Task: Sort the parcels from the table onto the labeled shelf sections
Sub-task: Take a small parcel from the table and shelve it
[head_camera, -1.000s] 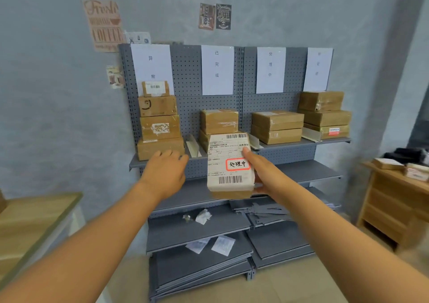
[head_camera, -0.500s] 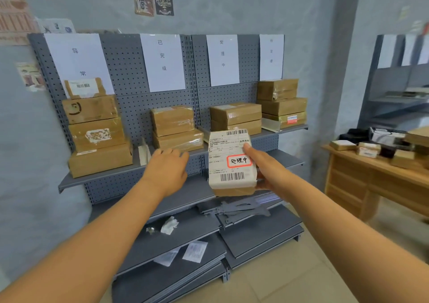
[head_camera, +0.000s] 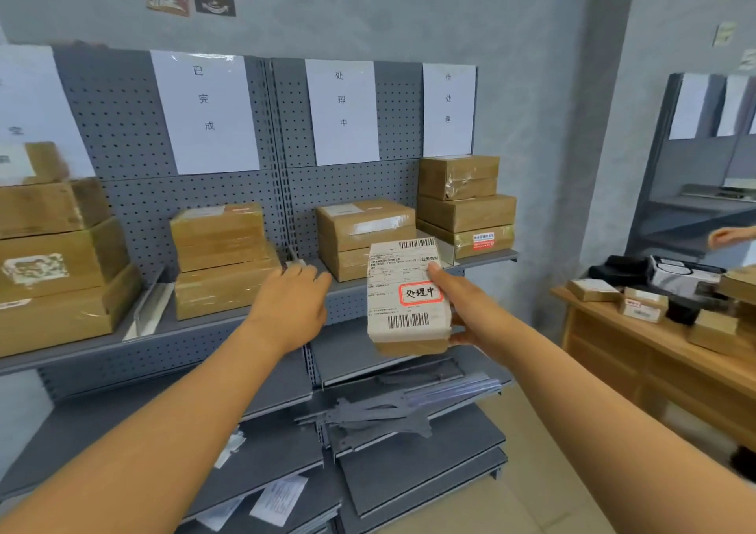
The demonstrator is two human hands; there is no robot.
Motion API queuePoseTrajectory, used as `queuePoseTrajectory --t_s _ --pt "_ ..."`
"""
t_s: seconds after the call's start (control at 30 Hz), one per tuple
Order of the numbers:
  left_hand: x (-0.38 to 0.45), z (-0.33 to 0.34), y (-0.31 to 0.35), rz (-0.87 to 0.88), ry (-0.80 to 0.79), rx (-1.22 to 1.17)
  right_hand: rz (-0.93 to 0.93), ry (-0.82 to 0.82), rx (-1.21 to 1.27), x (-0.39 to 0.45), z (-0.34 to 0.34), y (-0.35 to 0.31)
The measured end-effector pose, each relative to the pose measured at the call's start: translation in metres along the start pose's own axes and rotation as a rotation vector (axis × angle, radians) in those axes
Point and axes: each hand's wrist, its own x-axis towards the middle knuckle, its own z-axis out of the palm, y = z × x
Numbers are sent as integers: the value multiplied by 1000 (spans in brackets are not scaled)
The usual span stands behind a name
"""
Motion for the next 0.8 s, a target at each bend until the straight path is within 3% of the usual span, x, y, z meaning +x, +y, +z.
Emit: queuePoseTrajectory --t_s 0.5,0.8 --pt "192 109 7 -100 -41 14 -17 -141 -11 218 -66 8" --pt "279 137 -27 -235 -48 70 -82 -250 51 358 -84 -33"
